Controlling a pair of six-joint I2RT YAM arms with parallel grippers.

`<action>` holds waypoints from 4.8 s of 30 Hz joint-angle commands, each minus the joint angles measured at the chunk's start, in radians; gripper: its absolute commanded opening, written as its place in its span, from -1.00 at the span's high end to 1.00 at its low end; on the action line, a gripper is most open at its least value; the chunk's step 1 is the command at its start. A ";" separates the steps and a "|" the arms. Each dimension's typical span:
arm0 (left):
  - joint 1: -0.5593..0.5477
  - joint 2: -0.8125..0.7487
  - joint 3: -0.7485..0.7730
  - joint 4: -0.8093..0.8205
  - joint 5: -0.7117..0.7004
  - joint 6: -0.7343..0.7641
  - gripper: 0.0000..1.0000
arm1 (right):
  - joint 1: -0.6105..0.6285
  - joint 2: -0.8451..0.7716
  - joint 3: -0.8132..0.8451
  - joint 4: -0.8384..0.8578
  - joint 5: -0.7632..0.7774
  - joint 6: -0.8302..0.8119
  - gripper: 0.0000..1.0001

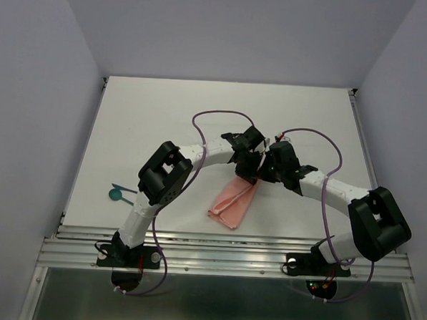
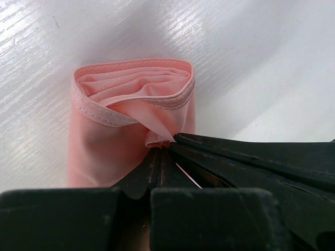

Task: Fold the napkin into a case and place the utensils inside
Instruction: Fold the 2/3-rectangle-folded napkin at the center of the board.

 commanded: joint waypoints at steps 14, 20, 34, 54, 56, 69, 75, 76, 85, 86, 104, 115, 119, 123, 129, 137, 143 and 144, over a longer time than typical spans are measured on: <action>-0.004 -0.026 0.007 0.105 0.130 -0.037 1.00 | 0.009 0.070 -0.012 0.057 -0.065 0.032 0.99; -0.004 -0.025 0.014 0.091 0.128 -0.029 1.00 | 0.009 0.081 -0.021 0.055 -0.044 0.056 0.99; 0.036 -0.167 -0.091 0.026 0.118 0.023 0.24 | 0.009 0.083 -0.035 0.057 -0.029 0.091 0.99; 0.083 -0.100 -0.122 0.115 0.219 0.023 1.00 | 0.009 0.055 -0.016 0.040 -0.032 0.096 0.99; 0.082 -0.083 -0.116 0.121 0.246 0.026 1.00 | 0.009 0.049 -0.015 0.035 -0.030 0.094 0.99; 0.060 -0.011 -0.116 0.147 0.248 0.018 1.00 | 0.009 0.014 0.001 0.005 -0.013 0.088 0.98; 0.062 0.003 -0.121 0.152 0.248 0.017 1.00 | 0.009 -0.006 0.011 -0.021 0.016 0.073 0.61; 0.062 0.001 -0.121 0.154 0.246 0.017 1.00 | 0.009 -0.011 0.010 -0.024 0.019 0.070 0.63; 0.060 -0.003 -0.115 0.160 0.250 0.011 1.00 | 0.009 0.000 0.008 -0.021 -0.001 0.068 0.99; 0.062 -0.002 -0.115 0.161 0.251 0.009 1.00 | 0.009 0.000 0.008 -0.021 -0.001 0.070 0.99; 0.060 0.041 -0.043 0.232 0.326 -0.049 1.00 | 0.009 -0.005 0.005 -0.004 -0.036 0.093 0.99; 0.060 0.023 -0.047 0.250 0.335 -0.048 1.00 | 0.009 0.046 0.005 -0.007 -0.033 0.102 0.99; 0.060 -0.002 -0.041 0.253 0.337 -0.052 1.00 | 0.009 0.107 -0.012 -0.007 -0.012 0.130 0.99; 0.060 -0.012 -0.032 0.237 0.337 -0.054 1.00 | 0.009 0.132 -0.021 -0.011 0.008 0.151 0.99; 0.065 -0.051 -0.033 0.194 0.325 -0.037 0.97 | 0.009 0.156 -0.009 -0.052 0.066 0.186 0.99; 0.103 -0.184 -0.092 0.091 0.276 0.032 0.64 | 0.009 0.190 0.014 -0.067 0.083 0.240 0.99; 0.132 -0.246 -0.128 0.037 0.219 0.087 0.37 | 0.009 0.225 0.063 -0.072 0.086 0.280 0.99; 0.136 -0.249 -0.134 0.034 0.214 0.092 0.35 | 0.000 0.230 0.070 -0.073 0.094 0.285 0.99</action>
